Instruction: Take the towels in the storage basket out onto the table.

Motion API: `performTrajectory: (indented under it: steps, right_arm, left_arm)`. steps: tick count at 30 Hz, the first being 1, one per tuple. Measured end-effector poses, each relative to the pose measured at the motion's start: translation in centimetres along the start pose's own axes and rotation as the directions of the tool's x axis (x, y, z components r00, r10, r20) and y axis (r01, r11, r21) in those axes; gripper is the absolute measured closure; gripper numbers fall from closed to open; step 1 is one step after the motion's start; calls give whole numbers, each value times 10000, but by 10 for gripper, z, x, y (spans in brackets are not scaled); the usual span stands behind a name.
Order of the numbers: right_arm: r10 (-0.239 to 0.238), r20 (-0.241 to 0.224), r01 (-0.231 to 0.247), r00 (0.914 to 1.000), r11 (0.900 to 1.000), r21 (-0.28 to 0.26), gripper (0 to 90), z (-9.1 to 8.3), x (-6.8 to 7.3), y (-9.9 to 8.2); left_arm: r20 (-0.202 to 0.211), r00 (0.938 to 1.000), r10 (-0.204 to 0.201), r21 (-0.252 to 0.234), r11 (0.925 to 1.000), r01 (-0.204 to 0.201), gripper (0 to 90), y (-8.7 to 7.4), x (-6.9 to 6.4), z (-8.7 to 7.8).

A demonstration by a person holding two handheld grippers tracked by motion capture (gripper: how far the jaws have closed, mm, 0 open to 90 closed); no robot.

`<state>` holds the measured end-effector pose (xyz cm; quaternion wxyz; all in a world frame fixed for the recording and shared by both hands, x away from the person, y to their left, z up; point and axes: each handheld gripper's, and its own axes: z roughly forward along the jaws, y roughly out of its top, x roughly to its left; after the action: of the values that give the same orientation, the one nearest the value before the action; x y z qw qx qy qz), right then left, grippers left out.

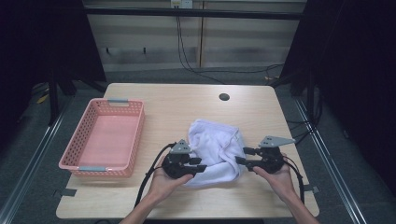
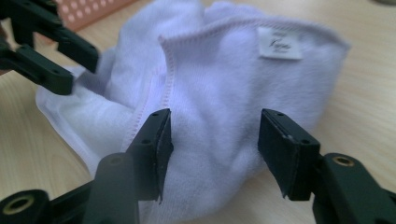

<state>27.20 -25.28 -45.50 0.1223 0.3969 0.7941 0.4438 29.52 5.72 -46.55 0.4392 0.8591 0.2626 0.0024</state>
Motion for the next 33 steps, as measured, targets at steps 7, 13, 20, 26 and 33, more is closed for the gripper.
performTrajectory:
  steps: [7,13,20,26,33]
  right_arm:
    - [87,-411,-64,9991,9984,554,776,28,0,1]
    - [-42,-430,60,9991,9991,426,885,33,6,9]
    - [239,-1036,-221,9943,9996,179,889,40,10,19]
    - [39,-1244,-13,9922,9998,215,890,44,16,21]
    - [145,-933,-158,9955,9998,-128,892,31,8,22]
  left_arm:
    - [227,9997,-76,1178,9930,49,825,-29,10,6]
    - [706,9972,248,832,9961,-306,728,-28,-6,-14]
    - [702,9970,-340,-685,9969,388,479,5,-5,3]
    - [302,9972,-680,-1202,9902,712,573,10,4,22]
    - [686,9947,-769,-1553,9840,868,860,12,8,7]
